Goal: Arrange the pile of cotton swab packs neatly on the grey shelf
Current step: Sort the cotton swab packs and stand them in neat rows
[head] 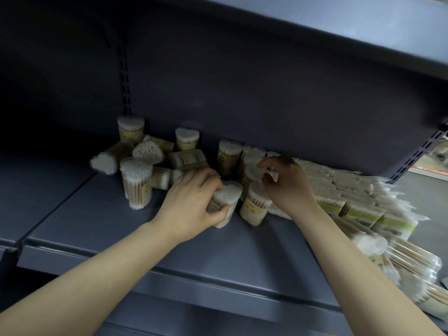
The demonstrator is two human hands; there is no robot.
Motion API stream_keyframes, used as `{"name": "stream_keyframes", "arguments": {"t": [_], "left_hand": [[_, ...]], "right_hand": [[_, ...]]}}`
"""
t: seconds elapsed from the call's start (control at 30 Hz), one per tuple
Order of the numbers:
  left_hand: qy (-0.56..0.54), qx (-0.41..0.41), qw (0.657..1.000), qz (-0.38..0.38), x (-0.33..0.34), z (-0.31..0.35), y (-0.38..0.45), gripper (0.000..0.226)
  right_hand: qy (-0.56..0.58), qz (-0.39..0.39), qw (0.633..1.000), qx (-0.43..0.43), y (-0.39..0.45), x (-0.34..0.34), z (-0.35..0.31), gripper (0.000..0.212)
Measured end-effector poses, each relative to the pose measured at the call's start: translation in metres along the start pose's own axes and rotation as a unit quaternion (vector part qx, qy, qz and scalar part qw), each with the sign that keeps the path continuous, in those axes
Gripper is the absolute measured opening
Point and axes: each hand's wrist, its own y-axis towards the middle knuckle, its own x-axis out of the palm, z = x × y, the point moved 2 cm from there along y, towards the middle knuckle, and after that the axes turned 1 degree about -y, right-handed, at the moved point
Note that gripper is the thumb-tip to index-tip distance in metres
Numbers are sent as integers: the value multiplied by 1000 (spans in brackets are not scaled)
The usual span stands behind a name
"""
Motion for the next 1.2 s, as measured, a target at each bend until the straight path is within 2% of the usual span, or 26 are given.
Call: {"name": "stream_keyframes", "arguments": {"t": [0.1, 0.27, 0.43, 0.57, 0.63, 0.9, 1.2], "left_hand": [[-16, 13, 999, -30, 3, 0, 4, 36], [-14, 7, 998, -54, 7, -7, 18, 43], [21, 0, 999, -32, 13, -9, 31, 48], [30, -5, 999, -15, 20, -12, 45, 39], [23, -29, 999, -32, 24, -14, 52, 32], [-26, -47, 995, -84, 35, -11, 68, 27], [-17, -34, 998, -57, 39, -19, 79, 25]], "right_hand": [[-11, -19, 1000, 7, 7, 4, -1, 32], [-26, -31, 999, 15, 24, 7, -3, 37], [-21, -62, 998, 13, 34, 11, -5, 36], [-7, -89, 996, 19, 37, 16, -4, 33], [-7, -103, 994, 17, 38, 19, -2, 29], [-23, -89, 996, -11, 40, 26, 3, 29], [-45, -78, 996, -10, 40, 27, 7, 32]]}}
